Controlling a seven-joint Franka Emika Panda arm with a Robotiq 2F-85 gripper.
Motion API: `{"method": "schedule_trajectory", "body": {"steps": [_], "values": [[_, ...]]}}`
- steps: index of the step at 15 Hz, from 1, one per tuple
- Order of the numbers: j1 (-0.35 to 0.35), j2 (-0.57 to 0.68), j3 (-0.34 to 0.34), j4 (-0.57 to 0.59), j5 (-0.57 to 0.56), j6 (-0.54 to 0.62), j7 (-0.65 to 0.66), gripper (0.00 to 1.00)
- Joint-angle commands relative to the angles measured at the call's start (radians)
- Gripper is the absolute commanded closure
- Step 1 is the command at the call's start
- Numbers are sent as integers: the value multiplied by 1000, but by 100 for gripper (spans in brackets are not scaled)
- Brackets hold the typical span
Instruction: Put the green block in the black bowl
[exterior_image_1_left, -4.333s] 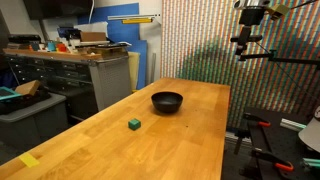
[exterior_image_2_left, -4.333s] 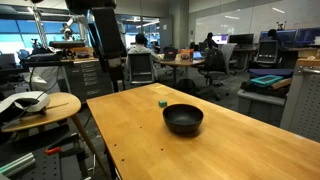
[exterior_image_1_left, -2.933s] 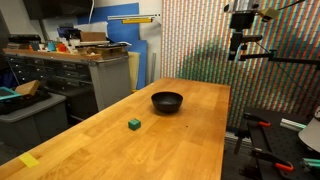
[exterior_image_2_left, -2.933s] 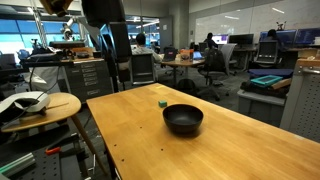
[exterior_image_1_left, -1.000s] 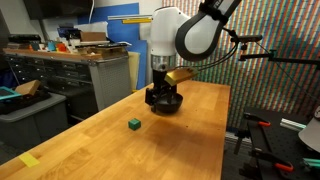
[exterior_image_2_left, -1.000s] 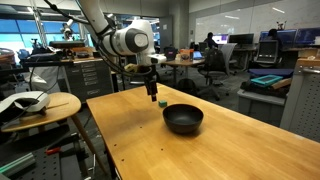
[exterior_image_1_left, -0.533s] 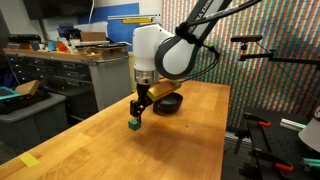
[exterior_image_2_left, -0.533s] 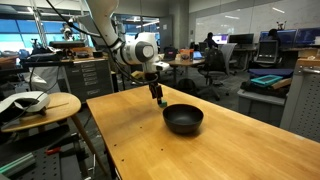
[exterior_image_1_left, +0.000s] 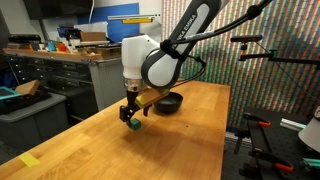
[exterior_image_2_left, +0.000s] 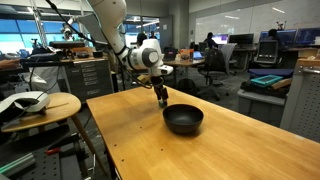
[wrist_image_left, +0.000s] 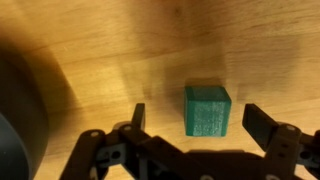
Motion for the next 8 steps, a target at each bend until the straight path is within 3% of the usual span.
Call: {"method": "schedule_trajectory", "body": {"steps": [1,2,8], "values": [[8,59,-15,77,30,-4,-28,23],[8,66,-16,85,32,-6,-30,26],[14,67,-21,90,34,-13,-42,73]]}}
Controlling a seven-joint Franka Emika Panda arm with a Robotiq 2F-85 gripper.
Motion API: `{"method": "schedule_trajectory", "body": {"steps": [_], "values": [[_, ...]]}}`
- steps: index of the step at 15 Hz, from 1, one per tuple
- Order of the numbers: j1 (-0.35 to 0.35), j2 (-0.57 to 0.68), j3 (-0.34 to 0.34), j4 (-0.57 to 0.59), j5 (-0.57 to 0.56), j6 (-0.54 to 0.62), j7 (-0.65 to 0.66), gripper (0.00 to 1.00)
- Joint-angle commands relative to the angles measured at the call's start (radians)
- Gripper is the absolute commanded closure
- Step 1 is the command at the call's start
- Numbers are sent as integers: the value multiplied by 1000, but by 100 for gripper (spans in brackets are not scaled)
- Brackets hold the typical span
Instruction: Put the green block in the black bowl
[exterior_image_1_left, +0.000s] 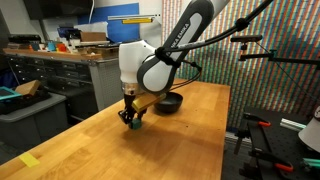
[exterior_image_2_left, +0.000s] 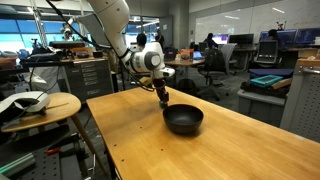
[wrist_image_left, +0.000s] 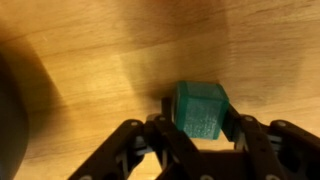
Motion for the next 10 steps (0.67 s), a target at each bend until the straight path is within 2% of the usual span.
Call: {"method": "schedule_trajectory", "body": {"steps": [1,2,6,10], "values": [[17,-2,-22,16,17,-12,-28,80],[19,-12,-24,4,16,-12,-27,83],[24,-71,-40,-63,5,-8,-23,83],[29,-154,-94,-150,-20,7,1,83]]}}
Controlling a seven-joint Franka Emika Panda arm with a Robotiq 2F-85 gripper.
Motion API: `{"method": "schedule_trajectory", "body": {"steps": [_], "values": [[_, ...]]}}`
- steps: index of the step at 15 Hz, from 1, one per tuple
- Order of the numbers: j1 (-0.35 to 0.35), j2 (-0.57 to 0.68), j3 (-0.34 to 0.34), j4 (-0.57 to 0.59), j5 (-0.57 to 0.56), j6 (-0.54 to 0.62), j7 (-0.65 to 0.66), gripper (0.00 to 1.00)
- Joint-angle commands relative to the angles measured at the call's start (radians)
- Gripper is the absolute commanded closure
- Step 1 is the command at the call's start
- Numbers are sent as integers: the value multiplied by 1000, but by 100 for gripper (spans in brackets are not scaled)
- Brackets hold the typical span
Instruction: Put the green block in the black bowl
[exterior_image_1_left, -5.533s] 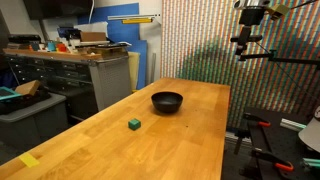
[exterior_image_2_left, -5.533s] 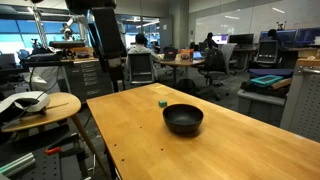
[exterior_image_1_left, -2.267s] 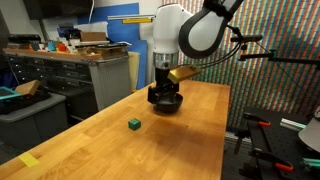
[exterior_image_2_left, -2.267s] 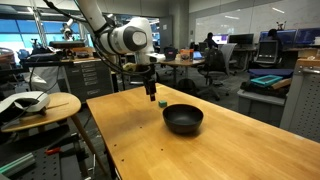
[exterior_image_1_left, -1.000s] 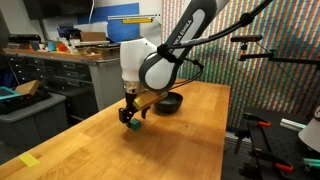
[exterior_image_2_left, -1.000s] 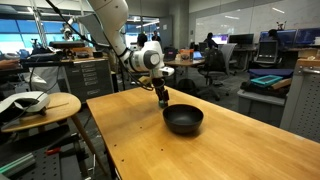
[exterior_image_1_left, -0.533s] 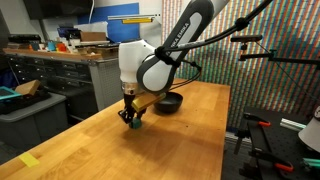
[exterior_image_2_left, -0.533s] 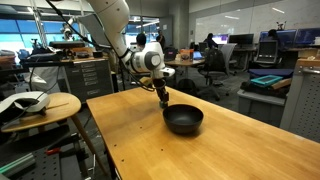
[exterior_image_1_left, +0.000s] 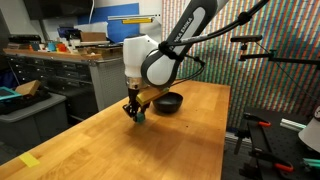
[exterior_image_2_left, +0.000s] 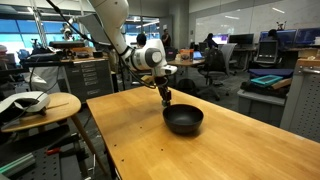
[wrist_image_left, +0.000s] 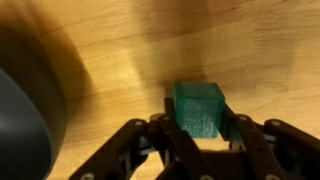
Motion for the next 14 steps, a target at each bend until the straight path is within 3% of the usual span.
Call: {"method": "schedule_trajectory", "body": {"steps": [1,8,14], "values": [[22,-131,-72,-125,-28,13,12,83],[-13,-296,-166,-266,-91,26,39,83],[-97,-293,-151,-311,-77,23,1,83]]}}
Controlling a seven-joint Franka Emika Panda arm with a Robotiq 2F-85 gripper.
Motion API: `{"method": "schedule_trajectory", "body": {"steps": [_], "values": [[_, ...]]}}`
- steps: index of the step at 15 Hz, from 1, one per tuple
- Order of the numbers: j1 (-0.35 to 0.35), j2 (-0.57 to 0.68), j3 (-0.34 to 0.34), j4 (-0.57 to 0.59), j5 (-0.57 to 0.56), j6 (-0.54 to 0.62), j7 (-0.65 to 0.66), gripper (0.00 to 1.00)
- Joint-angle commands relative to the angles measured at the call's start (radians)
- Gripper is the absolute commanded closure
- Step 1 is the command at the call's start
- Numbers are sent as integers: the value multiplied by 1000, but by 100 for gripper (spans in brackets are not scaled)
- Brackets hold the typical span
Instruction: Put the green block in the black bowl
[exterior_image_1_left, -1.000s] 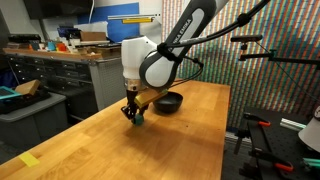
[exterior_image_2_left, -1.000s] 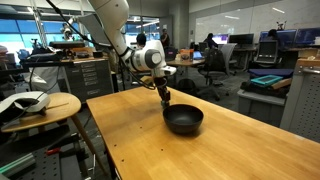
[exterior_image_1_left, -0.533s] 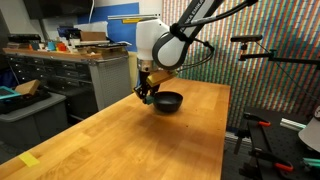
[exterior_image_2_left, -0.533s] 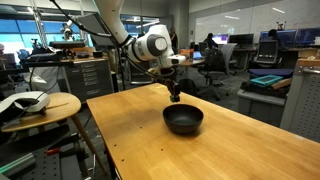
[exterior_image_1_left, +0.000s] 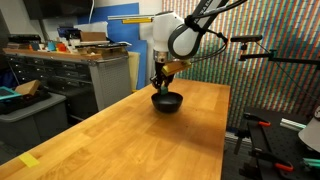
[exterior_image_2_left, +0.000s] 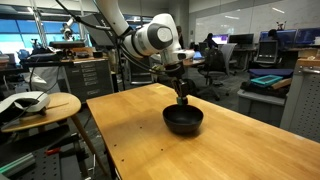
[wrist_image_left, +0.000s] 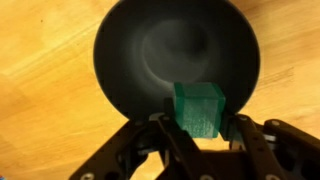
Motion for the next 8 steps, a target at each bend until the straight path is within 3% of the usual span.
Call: {"method": "schedule_trajectory", "body": {"steps": [1,8], "values": [[-60,0,33,-36,12,22,-26,83],[-141,103,100,4,106,34,-125,83]]}}
